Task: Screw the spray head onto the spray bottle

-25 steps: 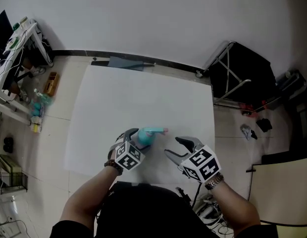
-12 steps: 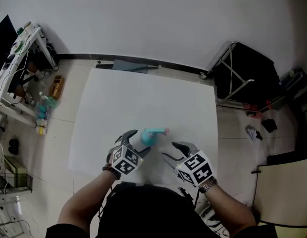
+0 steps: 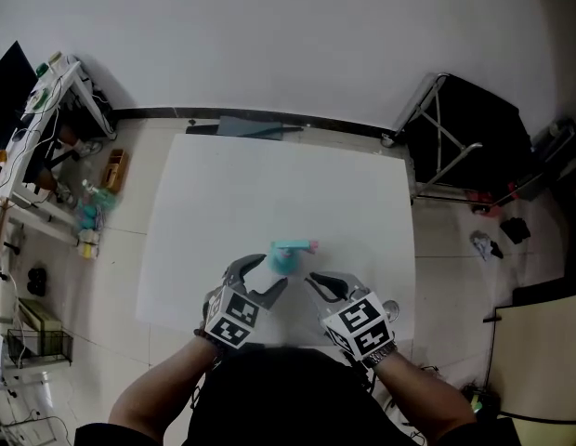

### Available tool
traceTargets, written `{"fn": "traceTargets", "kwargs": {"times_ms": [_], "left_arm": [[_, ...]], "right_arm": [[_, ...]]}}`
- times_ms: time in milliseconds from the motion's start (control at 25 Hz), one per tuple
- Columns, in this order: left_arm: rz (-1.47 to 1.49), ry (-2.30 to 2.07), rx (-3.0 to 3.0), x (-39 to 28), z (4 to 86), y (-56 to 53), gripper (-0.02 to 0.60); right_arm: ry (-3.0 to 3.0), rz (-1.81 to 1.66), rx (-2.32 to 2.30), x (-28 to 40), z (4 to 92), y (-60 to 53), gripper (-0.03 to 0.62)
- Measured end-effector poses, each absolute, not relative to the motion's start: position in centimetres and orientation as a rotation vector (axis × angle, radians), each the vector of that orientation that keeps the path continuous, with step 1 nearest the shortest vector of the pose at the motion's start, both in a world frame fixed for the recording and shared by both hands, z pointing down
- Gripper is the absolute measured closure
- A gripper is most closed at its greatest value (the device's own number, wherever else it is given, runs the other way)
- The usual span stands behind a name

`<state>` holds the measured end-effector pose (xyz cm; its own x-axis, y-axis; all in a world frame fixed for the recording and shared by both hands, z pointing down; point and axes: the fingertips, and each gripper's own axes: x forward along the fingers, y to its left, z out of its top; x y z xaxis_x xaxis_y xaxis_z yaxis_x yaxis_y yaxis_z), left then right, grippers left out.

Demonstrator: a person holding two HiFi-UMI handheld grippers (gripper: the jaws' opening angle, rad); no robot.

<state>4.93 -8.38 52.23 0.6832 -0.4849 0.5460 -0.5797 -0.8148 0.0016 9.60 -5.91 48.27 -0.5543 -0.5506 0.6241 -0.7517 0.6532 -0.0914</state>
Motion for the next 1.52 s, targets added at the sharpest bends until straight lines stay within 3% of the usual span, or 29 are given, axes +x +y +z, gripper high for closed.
{"fn": "traceTargets", "kwargs": {"times_ms": [160, 840, 1520], "left_arm": [[0.741, -0.903, 2.693, 4.9, 50.7, -7.8, 0.342], [0.608, -0.955, 2.683, 5.4, 47.1, -7.2, 0.560], [0.621, -0.944, 2.629, 5.2, 46.9, -6.7, 0.565]], "right_arm": [[-2.341, 0.456, 1.057, 9.4, 47.7, -6.0, 0.600], [-2.438, 0.493, 1.129, 8.2, 45.7, -5.7, 0.602], [-2.462, 0.501, 1.120, 7.1, 45.2, -5.1, 0.602]]}}
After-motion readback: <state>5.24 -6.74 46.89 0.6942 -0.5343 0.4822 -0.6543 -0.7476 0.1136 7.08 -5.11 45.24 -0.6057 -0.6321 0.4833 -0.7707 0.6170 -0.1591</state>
